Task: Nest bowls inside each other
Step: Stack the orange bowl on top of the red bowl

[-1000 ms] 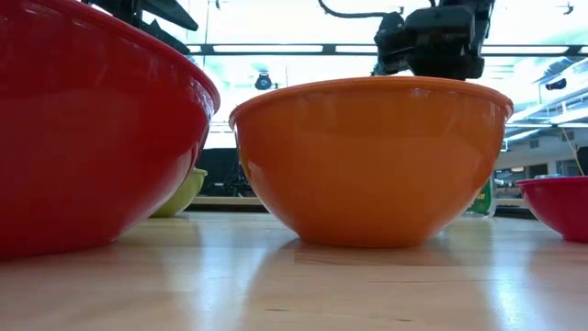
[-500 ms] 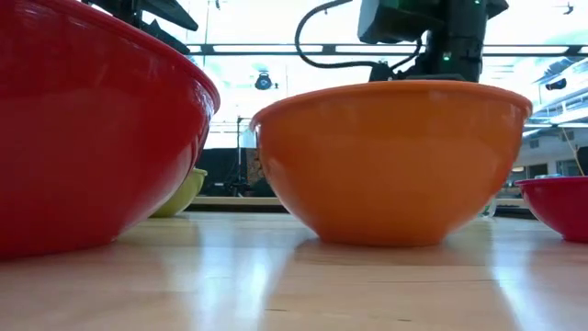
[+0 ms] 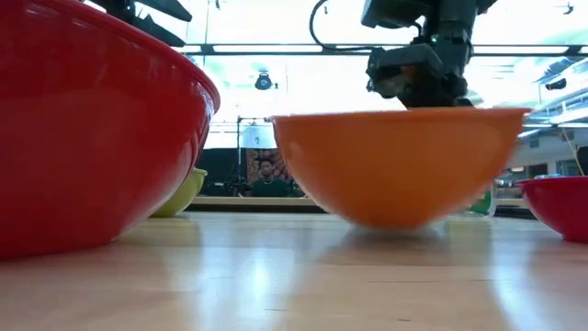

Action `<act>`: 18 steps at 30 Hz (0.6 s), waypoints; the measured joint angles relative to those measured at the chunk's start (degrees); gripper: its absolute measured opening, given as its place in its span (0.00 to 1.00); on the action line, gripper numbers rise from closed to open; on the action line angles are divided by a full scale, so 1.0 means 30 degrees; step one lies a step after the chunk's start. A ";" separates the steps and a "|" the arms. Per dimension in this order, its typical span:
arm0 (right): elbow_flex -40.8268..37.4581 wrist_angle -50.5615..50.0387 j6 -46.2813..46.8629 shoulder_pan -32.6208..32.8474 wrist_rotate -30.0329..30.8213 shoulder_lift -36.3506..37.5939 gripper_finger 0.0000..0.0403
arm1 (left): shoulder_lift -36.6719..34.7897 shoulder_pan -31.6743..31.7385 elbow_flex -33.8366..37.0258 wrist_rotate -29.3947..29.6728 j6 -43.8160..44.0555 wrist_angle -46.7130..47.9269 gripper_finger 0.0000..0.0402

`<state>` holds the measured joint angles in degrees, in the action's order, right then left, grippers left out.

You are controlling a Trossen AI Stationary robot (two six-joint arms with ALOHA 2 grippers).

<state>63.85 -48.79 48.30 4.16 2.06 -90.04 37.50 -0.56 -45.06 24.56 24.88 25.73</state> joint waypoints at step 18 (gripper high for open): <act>0.8935 -0.3293 -0.1076 -0.0872 0.0097 -0.1434 0.05 | -0.2335 0.0000 -0.0007 -0.1671 0.0963 0.0690 0.68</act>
<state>90.66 -58.67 45.08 1.54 2.35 -94.34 30.50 -0.56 -45.08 19.54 27.77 27.80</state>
